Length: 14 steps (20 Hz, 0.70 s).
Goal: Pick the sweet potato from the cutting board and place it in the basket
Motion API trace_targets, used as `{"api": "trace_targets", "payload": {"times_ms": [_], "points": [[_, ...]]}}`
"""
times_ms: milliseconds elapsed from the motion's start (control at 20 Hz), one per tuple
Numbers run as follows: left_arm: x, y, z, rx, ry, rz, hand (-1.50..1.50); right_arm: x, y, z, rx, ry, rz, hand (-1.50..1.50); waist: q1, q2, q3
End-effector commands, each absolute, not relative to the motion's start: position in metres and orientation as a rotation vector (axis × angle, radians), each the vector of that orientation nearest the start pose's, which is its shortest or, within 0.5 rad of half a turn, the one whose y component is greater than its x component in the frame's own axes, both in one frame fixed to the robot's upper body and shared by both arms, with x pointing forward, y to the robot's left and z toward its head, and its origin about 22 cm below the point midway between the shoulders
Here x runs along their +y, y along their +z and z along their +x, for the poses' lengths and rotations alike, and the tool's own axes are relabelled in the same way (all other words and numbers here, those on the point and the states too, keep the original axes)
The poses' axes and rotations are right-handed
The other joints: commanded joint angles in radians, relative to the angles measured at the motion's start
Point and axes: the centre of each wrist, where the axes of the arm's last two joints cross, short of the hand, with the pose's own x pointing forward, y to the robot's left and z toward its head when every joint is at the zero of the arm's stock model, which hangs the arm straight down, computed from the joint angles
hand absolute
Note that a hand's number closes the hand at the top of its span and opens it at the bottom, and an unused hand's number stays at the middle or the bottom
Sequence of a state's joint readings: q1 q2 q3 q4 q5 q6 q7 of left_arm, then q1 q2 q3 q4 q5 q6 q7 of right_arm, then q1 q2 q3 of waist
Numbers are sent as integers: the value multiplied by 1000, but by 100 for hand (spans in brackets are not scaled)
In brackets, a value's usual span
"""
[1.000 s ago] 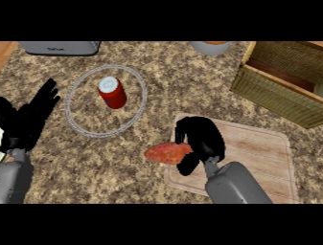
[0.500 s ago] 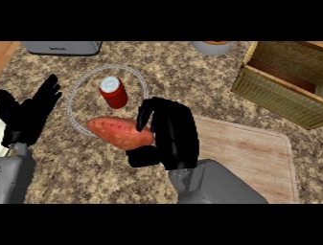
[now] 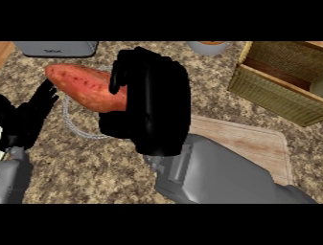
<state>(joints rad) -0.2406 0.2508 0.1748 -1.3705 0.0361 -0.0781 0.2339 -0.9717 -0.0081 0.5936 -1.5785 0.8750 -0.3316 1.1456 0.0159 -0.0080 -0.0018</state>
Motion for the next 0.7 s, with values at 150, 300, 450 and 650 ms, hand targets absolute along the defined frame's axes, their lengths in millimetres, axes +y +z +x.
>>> {"api": "trace_targets", "payload": {"times_ms": [150, 300, 450, 650], "points": [[309, 35, 302, -1389, -64, 189, 0, 13, 285, 300, -1662, 307, -872, 150, -5, 8, 0], [304, 28, 301, -1382, -85, 170, 0, 9, 312, 310, -1665, 257, -927, 150, -11, 8, 0], [318, 38, 299, -1395, -77, 178, 0, -2, 327, 326, -1664, 191, -991, 150, -8, 8, 0], [315, 38, 298, -1402, -83, 189, 0, -28, 348, 355, -1590, 173, -1076, 150, -5, 9, 1]]}}
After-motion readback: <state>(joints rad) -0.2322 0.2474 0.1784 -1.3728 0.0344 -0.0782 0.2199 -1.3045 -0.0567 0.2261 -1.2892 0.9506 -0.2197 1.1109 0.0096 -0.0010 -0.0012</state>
